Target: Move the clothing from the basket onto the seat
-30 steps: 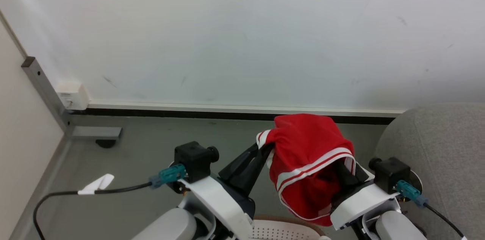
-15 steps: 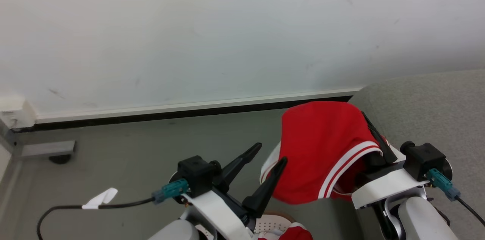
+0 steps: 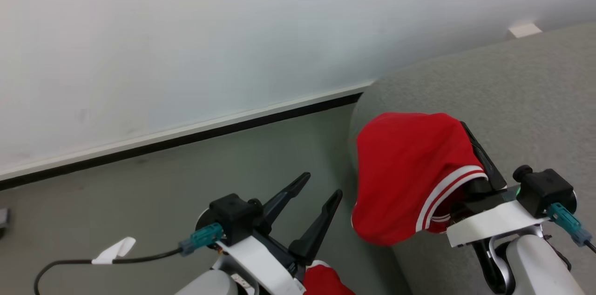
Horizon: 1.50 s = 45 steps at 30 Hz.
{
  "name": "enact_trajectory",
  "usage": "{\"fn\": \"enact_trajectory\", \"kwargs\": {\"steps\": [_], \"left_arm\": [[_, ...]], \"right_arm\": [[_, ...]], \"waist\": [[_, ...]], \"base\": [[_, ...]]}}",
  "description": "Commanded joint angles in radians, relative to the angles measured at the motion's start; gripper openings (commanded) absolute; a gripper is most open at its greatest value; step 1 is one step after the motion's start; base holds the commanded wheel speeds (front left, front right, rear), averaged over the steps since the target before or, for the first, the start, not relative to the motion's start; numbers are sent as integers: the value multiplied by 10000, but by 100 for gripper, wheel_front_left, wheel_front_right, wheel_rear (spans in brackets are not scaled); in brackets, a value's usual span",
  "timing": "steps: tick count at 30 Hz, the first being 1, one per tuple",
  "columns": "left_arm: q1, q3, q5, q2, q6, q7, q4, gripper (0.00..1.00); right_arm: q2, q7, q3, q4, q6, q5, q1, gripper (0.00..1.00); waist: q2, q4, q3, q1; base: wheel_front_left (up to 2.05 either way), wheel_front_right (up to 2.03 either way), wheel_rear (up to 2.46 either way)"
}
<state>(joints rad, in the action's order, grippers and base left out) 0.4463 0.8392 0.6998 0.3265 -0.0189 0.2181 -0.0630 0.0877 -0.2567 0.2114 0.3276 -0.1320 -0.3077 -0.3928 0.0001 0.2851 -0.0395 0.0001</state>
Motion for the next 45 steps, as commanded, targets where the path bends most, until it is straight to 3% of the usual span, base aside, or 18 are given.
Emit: {"fn": "enact_trajectory", "kwargs": {"steps": [1,12,22,33,45], "left_arm": [[61,-38,-125,79,-40,75,-37,100],[306,75,-599,243,-125,190,-156,100],[481,183,-692,232,-83,152,-208,100],[994,192,-826,459,-66,-251,224,100],[1470,-60,-970,1218,-225,-885,1033,100]], "right_arm": [[25,-40,-101,-154,25,74,181,0],[-122,176,-560,-1241,24,288,915,0],[-211,311,-802,-1699,25,379,1051,0],[218,764,-1725,-1626,25,47,-608,0],[1932,1668,-3478,-1033,25,197,-3456,0]], "waist": [[-1,416,-167,-1],[-1,1488,-484,-1],[-1,1734,-714,-1],[-1,1098,-1904,-1],[-1,146,-3617,-1]], "base": [[0,0,0],[0,0,0],[0,0,0],[0,0,0],[0,0,0]]}}
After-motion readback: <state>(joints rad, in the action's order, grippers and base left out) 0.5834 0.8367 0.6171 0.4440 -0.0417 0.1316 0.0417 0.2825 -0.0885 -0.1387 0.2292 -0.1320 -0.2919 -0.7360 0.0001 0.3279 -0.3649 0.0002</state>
